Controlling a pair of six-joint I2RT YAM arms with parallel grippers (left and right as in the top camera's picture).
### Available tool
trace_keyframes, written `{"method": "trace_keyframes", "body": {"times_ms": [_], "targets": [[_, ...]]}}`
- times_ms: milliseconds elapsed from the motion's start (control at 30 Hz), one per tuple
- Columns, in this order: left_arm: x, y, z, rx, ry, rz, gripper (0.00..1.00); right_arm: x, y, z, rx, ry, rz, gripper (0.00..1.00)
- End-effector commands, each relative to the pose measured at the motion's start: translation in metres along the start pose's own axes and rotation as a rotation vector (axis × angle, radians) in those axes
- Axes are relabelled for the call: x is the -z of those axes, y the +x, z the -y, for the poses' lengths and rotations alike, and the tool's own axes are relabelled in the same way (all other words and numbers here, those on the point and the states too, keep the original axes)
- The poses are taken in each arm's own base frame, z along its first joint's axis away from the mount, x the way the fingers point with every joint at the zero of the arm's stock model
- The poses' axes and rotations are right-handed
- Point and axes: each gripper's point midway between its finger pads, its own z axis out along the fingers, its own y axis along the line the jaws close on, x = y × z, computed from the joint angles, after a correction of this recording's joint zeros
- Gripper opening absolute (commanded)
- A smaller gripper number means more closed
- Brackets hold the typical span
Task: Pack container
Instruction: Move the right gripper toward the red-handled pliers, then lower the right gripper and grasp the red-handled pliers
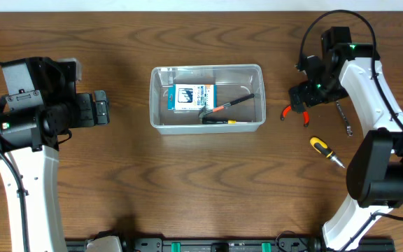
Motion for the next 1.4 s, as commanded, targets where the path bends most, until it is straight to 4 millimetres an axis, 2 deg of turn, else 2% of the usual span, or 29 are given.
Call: {"method": "trace_keyframes", "body": {"times_ms": [0, 200, 767, 1033, 1367], "targets": [[-0.002, 0.001, 0.003, 0.005, 0.016, -0.008, 0.98, -0.020, 0.007, 0.004, 0.027, -0.025, -0.042, 0.99], [-0.002, 0.001, 0.003, 0.005, 0.016, -0.008, 0.98, -0.041, 0.010, 0.005, 0.024, -0.044, -0.067, 0.99], [-0.002, 0.004, 0.003, 0.007, 0.017, -0.023, 0.98, -0.073, 0.007, 0.010, 0.022, -0.048, -0.089, 0.99], [-0.002, 0.004, 0.003, 0.007, 0.017, -0.023, 0.98, -0.076, 0.007, 0.022, 0.023, 0.016, -0.100, 0.98], [-0.002, 0.004, 0.003, 0.007, 0.017, -0.023, 0.98, -0.076, 0.008, 0.028, 0.014, 0.028, -0.101, 0.97]]}}
